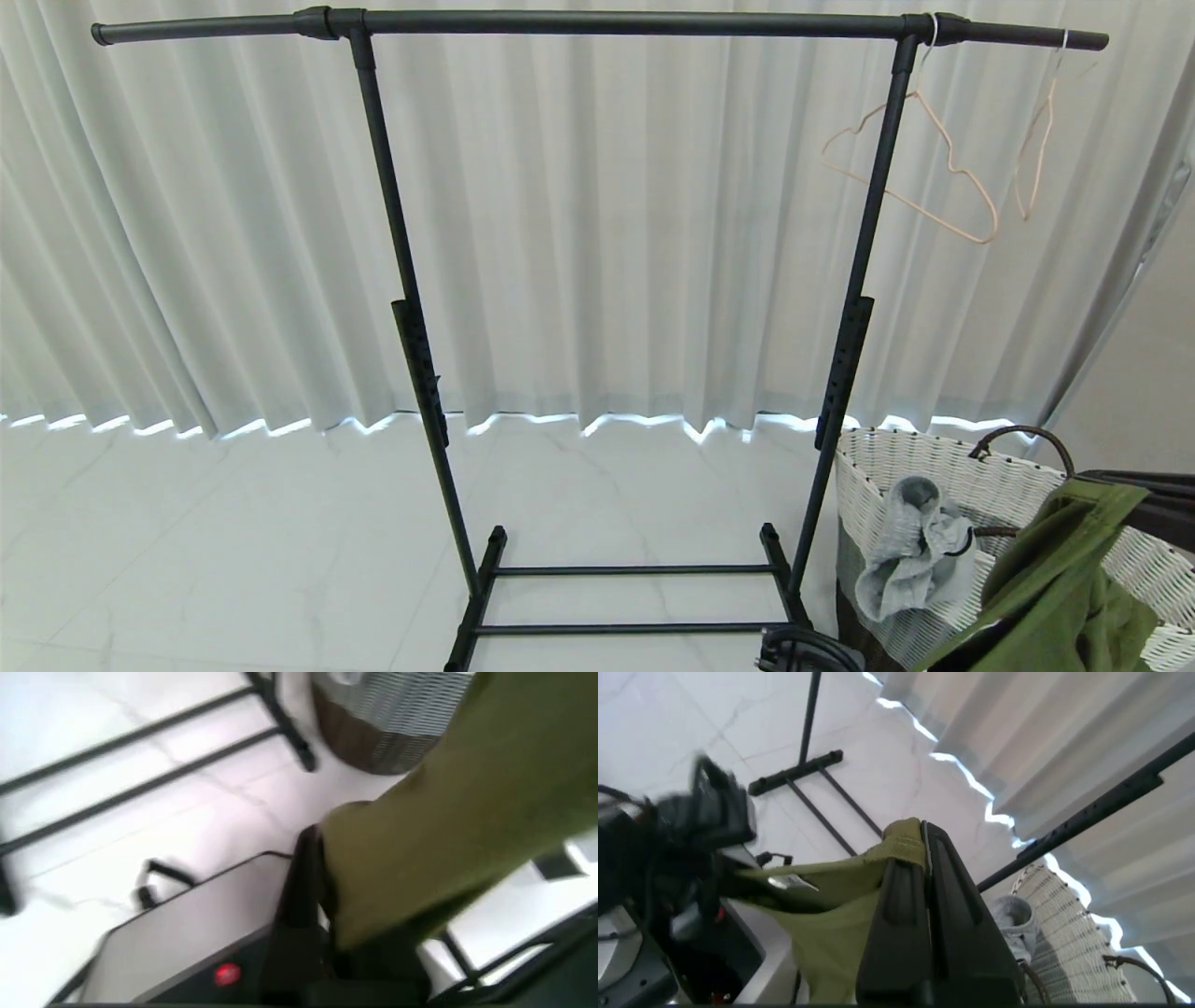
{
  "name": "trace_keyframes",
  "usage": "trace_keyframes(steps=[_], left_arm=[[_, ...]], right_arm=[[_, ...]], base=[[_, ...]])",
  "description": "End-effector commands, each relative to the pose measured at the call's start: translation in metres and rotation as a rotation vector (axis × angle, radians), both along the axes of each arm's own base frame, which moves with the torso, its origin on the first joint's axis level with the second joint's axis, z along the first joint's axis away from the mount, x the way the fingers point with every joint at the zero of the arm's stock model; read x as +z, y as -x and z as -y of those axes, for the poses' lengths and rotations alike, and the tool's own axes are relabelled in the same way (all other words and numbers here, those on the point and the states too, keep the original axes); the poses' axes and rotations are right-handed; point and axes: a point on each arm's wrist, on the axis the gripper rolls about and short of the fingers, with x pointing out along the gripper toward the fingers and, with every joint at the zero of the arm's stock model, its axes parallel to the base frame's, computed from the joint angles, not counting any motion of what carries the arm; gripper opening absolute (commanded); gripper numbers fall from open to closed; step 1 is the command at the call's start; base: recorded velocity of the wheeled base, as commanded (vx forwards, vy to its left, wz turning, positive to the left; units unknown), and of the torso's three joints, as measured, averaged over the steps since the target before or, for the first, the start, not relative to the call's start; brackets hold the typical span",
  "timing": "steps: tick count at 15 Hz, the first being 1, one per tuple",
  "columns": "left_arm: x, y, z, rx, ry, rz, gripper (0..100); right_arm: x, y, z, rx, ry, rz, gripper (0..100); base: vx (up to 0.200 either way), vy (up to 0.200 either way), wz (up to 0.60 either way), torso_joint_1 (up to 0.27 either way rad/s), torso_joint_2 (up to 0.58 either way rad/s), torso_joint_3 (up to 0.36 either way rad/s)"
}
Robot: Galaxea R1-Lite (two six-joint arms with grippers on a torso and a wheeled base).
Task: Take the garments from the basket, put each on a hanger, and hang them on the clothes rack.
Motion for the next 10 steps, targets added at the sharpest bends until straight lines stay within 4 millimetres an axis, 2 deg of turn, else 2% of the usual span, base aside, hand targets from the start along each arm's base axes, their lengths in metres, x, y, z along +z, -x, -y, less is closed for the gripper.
trace_keyframes(steps=[1, 2, 4, 5, 6, 8, 10], left_arm=[[0.046, 0.002, -0.032, 0.076, 0.117, 0.009, 0], [0.058, 0.003, -0.041, 0.086, 0.146, 0.008, 0], [0.094, 0.008, -0.095, 0.087, 0.098, 0.043, 0], [0.100, 0.008, -0.104, 0.084, 0.084, 0.052, 0], [0.121, 0.003, -0.138, 0.092, 0.031, 0.091, 0], [0.144, -0.013, -0.174, 0.149, -0.035, 0.150, 0], [0.176, -0.030, -0.209, 0.224, -0.093, 0.227, 0]], right_arm=[[-0.007, -0.005, -0.003, 0.000, 0.013, -0.023, 0], [-0.009, -0.005, -0.003, -0.001, 0.016, -0.024, 0], [-0.017, -0.009, -0.005, 0.002, 0.024, -0.033, 0], [-0.018, -0.010, -0.006, 0.000, 0.026, -0.036, 0], [-0.021, -0.011, -0.006, -0.004, 0.027, -0.035, 0], [-0.022, -0.011, -0.005, -0.049, 0.044, -0.033, 0], [-0.020, -0.013, -0.004, -0.149, 0.064, -0.018, 0]], base=[[0.000, 0.000, 0.00, 0.000, 0.00, 0.000], [0.000, 0.000, 0.00, 0.000, 0.00, 0.000], [0.000, 0.000, 0.00, 0.000, 0.00, 0.000], [0.000, 0.000, 0.00, 0.000, 0.00, 0.000], [0.000, 0.000, 0.00, 0.000, 0.00, 0.000], [0.000, 0.000, 0.00, 0.000, 0.00, 0.000], [0.000, 0.000, 0.00, 0.000, 0.00, 0.000]])
